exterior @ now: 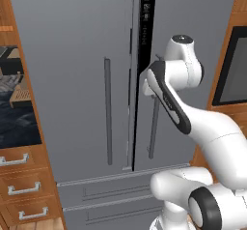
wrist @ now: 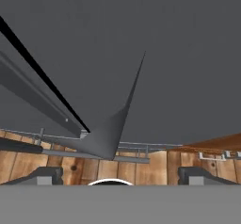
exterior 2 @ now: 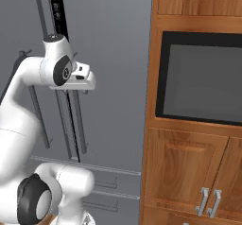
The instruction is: Take the lemon wedge from the fridge and place it on the plate with fish on the dining counter.
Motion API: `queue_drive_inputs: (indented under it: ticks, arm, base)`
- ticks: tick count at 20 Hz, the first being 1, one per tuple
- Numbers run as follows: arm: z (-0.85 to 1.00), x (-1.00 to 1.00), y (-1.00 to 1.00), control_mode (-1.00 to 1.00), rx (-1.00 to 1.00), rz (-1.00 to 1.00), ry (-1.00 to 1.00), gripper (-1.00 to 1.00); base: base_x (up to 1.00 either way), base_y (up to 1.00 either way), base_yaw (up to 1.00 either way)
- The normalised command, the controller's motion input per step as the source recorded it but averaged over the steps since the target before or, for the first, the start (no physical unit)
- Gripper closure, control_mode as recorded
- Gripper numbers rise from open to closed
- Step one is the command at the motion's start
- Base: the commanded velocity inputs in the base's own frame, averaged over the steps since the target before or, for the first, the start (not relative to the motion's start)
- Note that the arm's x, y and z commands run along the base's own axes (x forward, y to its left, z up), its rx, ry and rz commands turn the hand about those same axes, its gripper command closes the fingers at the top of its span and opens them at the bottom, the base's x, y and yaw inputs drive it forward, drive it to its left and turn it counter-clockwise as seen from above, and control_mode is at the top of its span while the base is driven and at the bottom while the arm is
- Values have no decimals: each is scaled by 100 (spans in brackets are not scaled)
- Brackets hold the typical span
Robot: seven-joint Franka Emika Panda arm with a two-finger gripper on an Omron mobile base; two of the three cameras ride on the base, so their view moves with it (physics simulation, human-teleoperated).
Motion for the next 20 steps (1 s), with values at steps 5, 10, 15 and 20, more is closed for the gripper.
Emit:
queue_drive_inputs:
  ticks: [5,10,15,20]
  arm:
    - [0,-4,0,-100,0,0,-2,-100]
    - [-12,-36,25,100,0,0,-7,-100]
    - [0,0,0,100,0,0,0,-100]
    - [0,0,0,100,0,0,0,-100]
  base:
    - [0,0,0]
    - [-30,20,0]
    - [-34,56,0]
    - [-17,26,0]
